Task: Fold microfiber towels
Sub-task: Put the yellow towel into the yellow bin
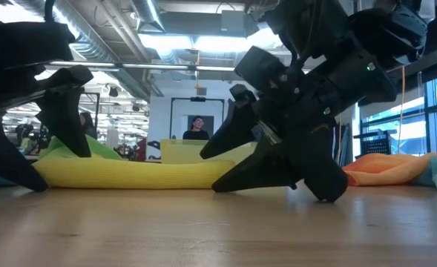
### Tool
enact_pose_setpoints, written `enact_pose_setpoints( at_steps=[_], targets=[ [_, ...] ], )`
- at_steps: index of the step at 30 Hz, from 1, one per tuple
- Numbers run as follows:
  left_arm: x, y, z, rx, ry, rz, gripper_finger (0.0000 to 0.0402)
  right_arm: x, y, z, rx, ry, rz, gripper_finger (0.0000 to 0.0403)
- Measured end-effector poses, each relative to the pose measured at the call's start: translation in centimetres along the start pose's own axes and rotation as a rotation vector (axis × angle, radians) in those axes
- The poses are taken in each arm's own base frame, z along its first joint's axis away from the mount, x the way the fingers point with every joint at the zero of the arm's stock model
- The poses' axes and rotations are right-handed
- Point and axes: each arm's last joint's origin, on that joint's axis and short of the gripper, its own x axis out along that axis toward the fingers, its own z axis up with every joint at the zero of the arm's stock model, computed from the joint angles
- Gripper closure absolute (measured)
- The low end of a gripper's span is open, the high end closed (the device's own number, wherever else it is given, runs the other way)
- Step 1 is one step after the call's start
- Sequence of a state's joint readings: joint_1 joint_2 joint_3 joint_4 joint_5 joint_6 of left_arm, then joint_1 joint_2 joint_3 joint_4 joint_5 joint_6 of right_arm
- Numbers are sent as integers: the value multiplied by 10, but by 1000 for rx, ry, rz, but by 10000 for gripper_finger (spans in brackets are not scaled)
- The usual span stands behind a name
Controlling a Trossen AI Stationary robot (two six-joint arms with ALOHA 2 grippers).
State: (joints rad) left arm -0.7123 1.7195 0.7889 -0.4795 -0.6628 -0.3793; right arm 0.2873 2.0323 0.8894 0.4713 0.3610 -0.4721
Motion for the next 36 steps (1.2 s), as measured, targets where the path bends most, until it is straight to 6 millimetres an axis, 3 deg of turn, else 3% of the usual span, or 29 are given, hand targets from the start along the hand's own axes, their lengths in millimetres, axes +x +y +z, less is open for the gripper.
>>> enact_pose_setpoints(
  at_steps=[14,22,36],
  targets=[
    [4,4,-1,19,17,13,220,3,-9,-9,53,71,-52,151],
    [4,4,-2,24,22,17,281,6,-14,-12,50,41,13,187],
    [11,12,-1,5,51,28,389,6,-16,-14,72,48,25,334]
  ],
)
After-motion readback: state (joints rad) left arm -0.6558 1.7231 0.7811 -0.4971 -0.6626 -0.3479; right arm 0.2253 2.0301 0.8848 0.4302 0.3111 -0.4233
